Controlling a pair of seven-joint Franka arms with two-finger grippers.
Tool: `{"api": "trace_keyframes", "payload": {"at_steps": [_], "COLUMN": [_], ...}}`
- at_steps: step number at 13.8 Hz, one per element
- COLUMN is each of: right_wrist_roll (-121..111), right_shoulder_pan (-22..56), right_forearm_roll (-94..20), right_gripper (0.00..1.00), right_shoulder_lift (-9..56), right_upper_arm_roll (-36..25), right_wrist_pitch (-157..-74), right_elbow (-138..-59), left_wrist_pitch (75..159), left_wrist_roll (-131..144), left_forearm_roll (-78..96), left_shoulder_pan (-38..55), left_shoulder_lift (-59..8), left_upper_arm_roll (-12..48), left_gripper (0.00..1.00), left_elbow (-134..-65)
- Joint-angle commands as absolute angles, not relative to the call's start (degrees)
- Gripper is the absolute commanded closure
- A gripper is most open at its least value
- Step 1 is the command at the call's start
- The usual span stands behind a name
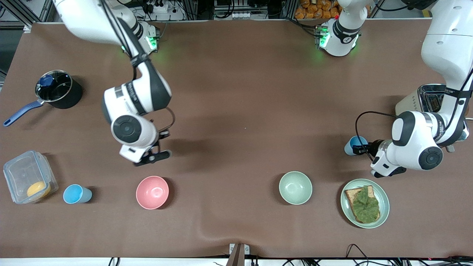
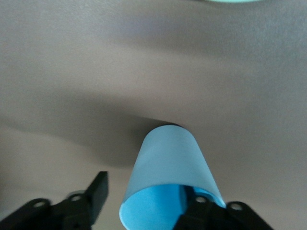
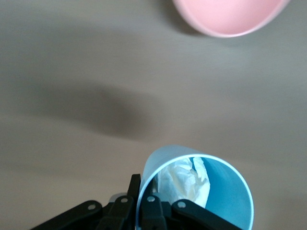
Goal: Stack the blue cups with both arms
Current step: 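Carry the tissue cup to the table middle with the right gripper and release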
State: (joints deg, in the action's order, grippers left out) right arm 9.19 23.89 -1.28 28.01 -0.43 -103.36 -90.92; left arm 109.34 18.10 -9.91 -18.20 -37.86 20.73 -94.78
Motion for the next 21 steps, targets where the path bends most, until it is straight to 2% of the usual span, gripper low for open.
{"api": "trace_keyframes", "payload": {"at_steps": [1, 8, 13, 20, 21], "right_wrist_roll": [19.8, 54.7, 57.3, 61.8, 62.3], "right_shoulder_pan": [29.6, 43.3, 46.1, 47.7, 47.8], "right_forearm_roll": [-7.1, -7.2, -5.2, -5.4, -5.7], "right_gripper": [1.0, 1.0, 1.0, 1.0, 0.75], "right_shoulder_lift": [27.9, 33.9, 38.2, 40.4, 40.8], "right_upper_arm_roll": [-0.9, -1.0, -1.3, -1.2, -1.2], "right_wrist_pitch": [-104.6, -119.9, -124.5, -129.9, -131.6], "right_elbow": [-89.7, -89.5, -89.5, -89.4, -89.5], "left_wrist_pitch": [109.5, 109.5, 109.5, 110.7, 110.7], "left_wrist_roll": [20.4, 21.5, 23.0, 26.2, 26.2], "left_forearm_roll": [-11.3, -11.3, -11.2, -11.2, -11.2], "left_shoulder_pan": [-18.0, -18.1, -18.1, -18.0, -18.0], "left_shoulder_lift": [-37.4, -37.4, -37.4, -37.4, -37.4], "left_upper_arm_roll": [21.0, 21.0, 21.1, 21.2, 21.2], "left_gripper": [0.97, 0.97, 0.97, 0.97, 0.97], "left_elbow": [-94.6, -94.7, -94.6, -94.6, -94.6]}}
